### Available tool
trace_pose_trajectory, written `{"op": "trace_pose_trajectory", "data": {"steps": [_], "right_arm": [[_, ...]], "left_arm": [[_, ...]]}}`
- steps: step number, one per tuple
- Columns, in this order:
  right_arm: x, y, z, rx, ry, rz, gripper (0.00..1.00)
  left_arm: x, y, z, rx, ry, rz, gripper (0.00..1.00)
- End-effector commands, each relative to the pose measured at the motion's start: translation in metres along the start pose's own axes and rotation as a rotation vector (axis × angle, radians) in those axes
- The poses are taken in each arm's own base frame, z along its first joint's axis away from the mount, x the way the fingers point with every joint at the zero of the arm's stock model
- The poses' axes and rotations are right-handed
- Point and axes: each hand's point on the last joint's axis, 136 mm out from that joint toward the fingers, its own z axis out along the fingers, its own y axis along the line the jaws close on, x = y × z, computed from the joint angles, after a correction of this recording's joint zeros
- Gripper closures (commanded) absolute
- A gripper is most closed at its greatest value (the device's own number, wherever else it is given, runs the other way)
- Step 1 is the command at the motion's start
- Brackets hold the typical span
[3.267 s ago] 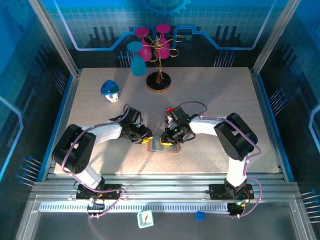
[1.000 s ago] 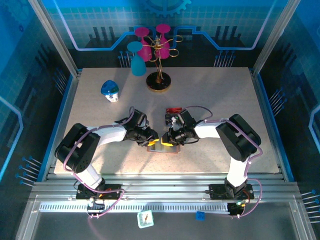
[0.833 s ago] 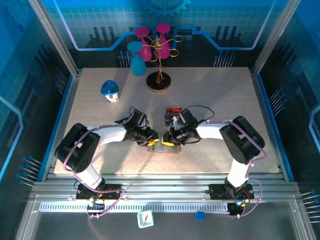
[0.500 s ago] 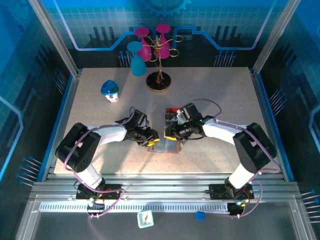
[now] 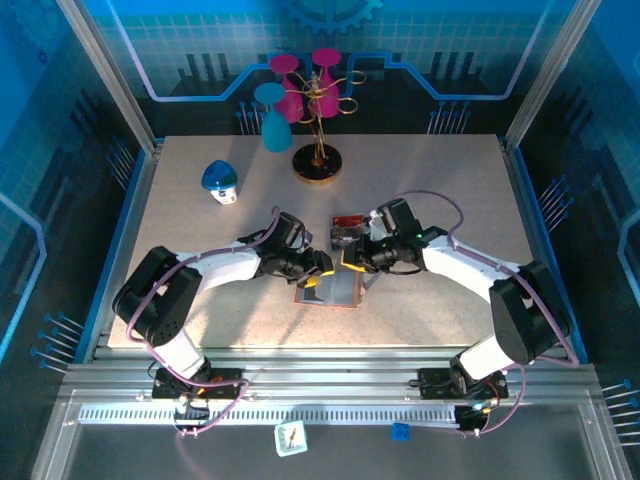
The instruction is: Take the credit cards out of the card holder
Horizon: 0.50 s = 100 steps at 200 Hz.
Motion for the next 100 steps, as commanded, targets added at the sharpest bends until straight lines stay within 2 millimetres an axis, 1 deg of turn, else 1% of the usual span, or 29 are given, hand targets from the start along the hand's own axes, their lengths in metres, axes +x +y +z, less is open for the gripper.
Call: {"op": "trace_pose_trajectory", "data": {"steps": [1, 29, 31, 35, 61, 100], "right_arm": [[0.002, -0.005, -0.012, 0.02, -0.012, 0.0, 0.76], [-0.001, -0.002, -0.02, 0.016, -0.037, -0.006, 0.76], [0.003, -0.009, -0.019, 0.027, -0.029, 0.007, 0.76], [0.005, -0.011, -0.019, 0.032, -0.026, 0.012, 0.76], [0.006, -0.018, -0.028, 0.07, -0.04, 0.017, 0.76], [0.004, -0.025, -0.044, 0.109, -0.077, 0.02, 0.76]], "left_arm": [[0.005, -0.015, 0.008, 0.037, 0.04, 0.017, 0.5], [0.009, -0.022, 0.017, 0.04, 0.061, 0.036, 0.44], [0.009, -0.023, 0.018, 0.04, 0.063, 0.037, 0.44], [0.009, -0.024, 0.019, 0.04, 0.065, 0.039, 0.43], [0.011, -0.026, 0.027, 0.034, 0.08, 0.038, 0.38], [0.011, -0.022, 0.038, 0.017, 0.095, 0.019, 0.36]]}}
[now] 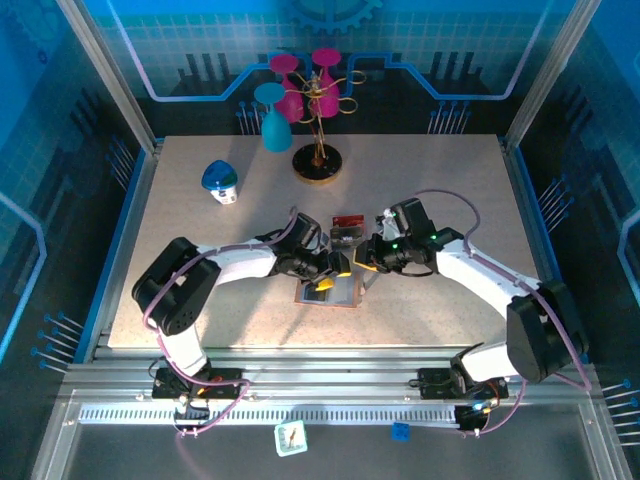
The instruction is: Take the credit cards out of the card holder
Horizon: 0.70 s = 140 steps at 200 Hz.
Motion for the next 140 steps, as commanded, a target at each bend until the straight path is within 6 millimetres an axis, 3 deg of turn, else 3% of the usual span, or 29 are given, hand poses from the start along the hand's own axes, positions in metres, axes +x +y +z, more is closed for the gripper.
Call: {"op": "trace_pose_trajectory", "data": {"steps": [1, 77, 107, 140], "right_arm": [[0.003, -0.014, -0.013, 0.05, -0.018, 0.008, 0.76], [0.004, -0.015, -0.019, 0.038, -0.029, 0.025, 0.76], [0.004, -0.011, -0.013, 0.017, -0.018, 0.029, 0.76], [0.008, -0.002, -0.001, -0.003, 0.018, 0.017, 0.76]], "left_arm": [[0.001, -0.007, 0.007, 0.016, 0.027, -0.016, 0.36], [-0.003, -0.015, 0.007, 0.032, 0.022, -0.003, 0.36], [-0.005, -0.018, -0.002, 0.031, -0.007, 0.01, 0.37], [-0.013, -0.005, -0.02, 0.016, -0.062, -0.011, 0.38]]}}
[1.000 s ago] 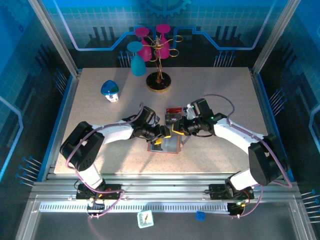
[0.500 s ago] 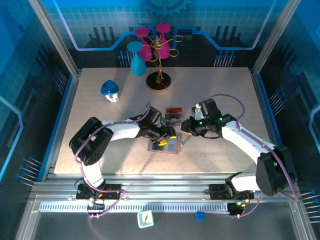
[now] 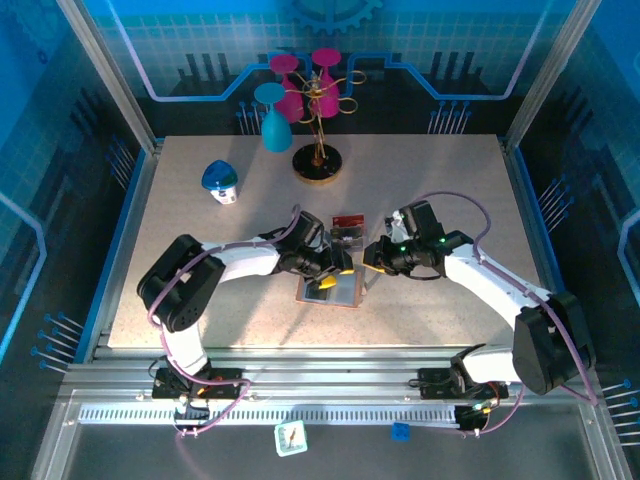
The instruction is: Take the credit cards out of the card holder
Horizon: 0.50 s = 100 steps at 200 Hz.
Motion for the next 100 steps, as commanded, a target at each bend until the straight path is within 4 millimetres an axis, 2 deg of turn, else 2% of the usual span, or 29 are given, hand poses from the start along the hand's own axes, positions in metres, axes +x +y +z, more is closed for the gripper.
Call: {"op": "trace_pose_trajectory", "data": {"steps": [1, 22, 34, 40, 67, 100], "right_arm": [[0.006, 0.009, 0.01, -0.028, 0.043, -0.001, 0.76], [0.014, 0.018, 0.022, -0.037, 0.085, -0.021, 0.76], [0.024, 0.016, 0.035, -0.028, 0.132, -0.025, 0.76], [0.021, 0.028, 0.037, -0.045, 0.133, -0.045, 0.76], [0.039, 0.037, 0.061, -0.039, 0.199, -0.075, 0.77], [0.067, 0.031, 0.085, -0.007, 0.303, -0.094, 0.76]], "left_arm": [[-0.006, 0.003, -0.021, -0.002, -0.049, -0.004, 0.38], [-0.012, 0.016, -0.034, -0.012, -0.076, -0.027, 0.39], [-0.015, 0.024, -0.042, -0.025, -0.092, -0.04, 0.39], [-0.016, 0.027, -0.045, -0.031, -0.1, -0.046, 0.39], [-0.02, 0.044, -0.057, -0.05, -0.122, -0.071, 0.39], [-0.022, 0.057, -0.064, -0.059, -0.139, -0.097, 0.39]]}}
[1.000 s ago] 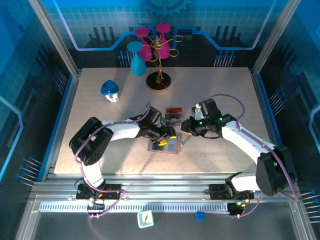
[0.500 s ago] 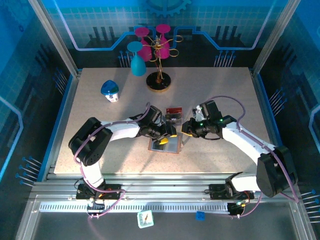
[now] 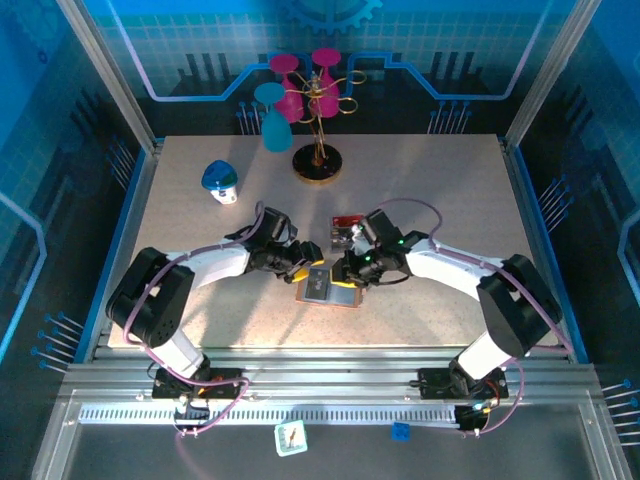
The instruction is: Take the credit cards out of the card holder
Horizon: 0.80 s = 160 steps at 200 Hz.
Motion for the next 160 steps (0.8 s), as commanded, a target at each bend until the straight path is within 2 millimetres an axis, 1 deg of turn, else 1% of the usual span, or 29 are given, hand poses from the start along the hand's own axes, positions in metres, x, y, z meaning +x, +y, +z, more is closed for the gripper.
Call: {"op": "trace_pose_trajectory", "data": {"steps": [1, 24, 50, 67, 81, 97, 99, 102, 135, 160], "right_arm": [[0.012, 0.005, 0.016, -0.004, 0.066, -0.01, 0.76], [0.031, -0.008, 0.029, 0.037, 0.142, -0.01, 0.74], [0.042, -0.029, 0.032, 0.104, 0.166, 0.0, 0.72], [0.041, -0.04, 0.029, 0.138, 0.158, 0.003, 0.69], [0.038, -0.047, 0.028, 0.146, 0.154, 0.014, 0.68], [0.032, -0.052, 0.025, 0.147, 0.141, 0.02, 0.68], [0.037, -0.059, 0.025, 0.158, 0.152, 0.031, 0.68], [0.037, -0.062, 0.025, 0.161, 0.153, 0.037, 0.68], [0.03, -0.076, 0.02, 0.176, 0.139, 0.053, 0.68], [0.024, -0.085, 0.018, 0.183, 0.131, 0.062, 0.69]], "left_arm": [[0.003, 0.012, -0.007, -0.025, -0.003, 0.008, 0.39], [0.002, 0.013, -0.007, -0.024, -0.001, 0.005, 0.4], [0.001, 0.012, -0.006, -0.02, -0.002, 0.005, 0.4], [0.0, 0.009, -0.006, -0.013, -0.003, 0.007, 0.4], [0.0, 0.008, -0.005, -0.01, 0.001, 0.005, 0.39], [-0.001, 0.006, -0.005, -0.008, 0.005, 0.005, 0.39], [-0.001, 0.006, -0.005, -0.007, 0.006, 0.005, 0.4], [0.0, 0.005, -0.005, -0.007, 0.008, 0.005, 0.39], [-0.001, 0.002, -0.005, -0.002, 0.009, 0.007, 0.39], [0.001, 0.0, -0.002, 0.005, 0.02, 0.009, 0.39]]}}
